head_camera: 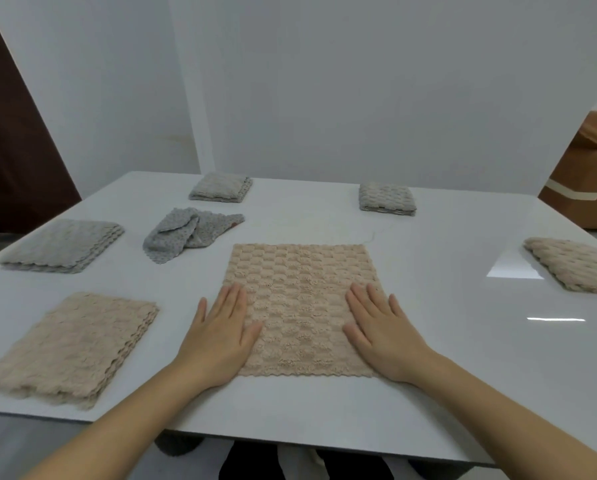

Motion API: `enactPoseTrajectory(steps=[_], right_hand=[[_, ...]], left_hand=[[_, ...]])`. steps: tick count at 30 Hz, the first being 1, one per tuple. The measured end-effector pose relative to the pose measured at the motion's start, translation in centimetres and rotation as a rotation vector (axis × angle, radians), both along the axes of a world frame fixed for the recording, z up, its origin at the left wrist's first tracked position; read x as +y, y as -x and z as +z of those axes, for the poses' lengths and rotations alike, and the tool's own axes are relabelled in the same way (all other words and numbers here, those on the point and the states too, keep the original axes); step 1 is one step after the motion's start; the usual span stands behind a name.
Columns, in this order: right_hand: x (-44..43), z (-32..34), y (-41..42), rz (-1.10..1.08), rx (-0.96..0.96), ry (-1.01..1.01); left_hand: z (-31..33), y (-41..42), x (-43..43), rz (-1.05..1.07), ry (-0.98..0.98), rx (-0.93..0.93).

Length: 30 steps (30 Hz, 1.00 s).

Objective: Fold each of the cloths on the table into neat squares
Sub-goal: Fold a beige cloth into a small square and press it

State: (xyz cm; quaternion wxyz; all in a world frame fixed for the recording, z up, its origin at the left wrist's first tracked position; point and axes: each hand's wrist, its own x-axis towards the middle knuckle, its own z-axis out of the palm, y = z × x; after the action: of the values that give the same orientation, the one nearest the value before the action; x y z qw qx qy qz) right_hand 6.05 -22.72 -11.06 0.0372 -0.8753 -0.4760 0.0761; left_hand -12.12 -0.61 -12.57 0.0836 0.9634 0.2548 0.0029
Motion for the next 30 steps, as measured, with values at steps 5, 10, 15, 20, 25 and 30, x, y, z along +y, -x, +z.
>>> enactPoseTrajectory(steps=[5,10,15,20,25,30], right_hand=[[-2.7,0.3,-0.3,-0.036,0.008,0.044],[-4.2,0.3,-0.6,-0.057,-0.022,0.104],[-4.5,1.2,0.1,-0.030,-0.054,-0.053],[-2.8,1.8,3.1,0.212,-0.041,-0.281],[-0.7,1.5,5.0,0.310,-0.050,-0.333],[0.0,0.1,3.9,0.241,-0.164,-0.410]], left_hand=[[0.6,1.7,0.3,0.055,-0.002,0.110],[1.1,3.6,0.5,0.072,-0.051,0.171],[1.3,4.9,0.3,-0.142,-0.118,-0.185],[2.5,3.6,-1.7,-0.466,-0.116,-0.347],[2.2,2.3,-2.9,-0.507,-0.174,-0.363],[1.7,2.3,-2.4,-0.360,-0.113,-0.387]])
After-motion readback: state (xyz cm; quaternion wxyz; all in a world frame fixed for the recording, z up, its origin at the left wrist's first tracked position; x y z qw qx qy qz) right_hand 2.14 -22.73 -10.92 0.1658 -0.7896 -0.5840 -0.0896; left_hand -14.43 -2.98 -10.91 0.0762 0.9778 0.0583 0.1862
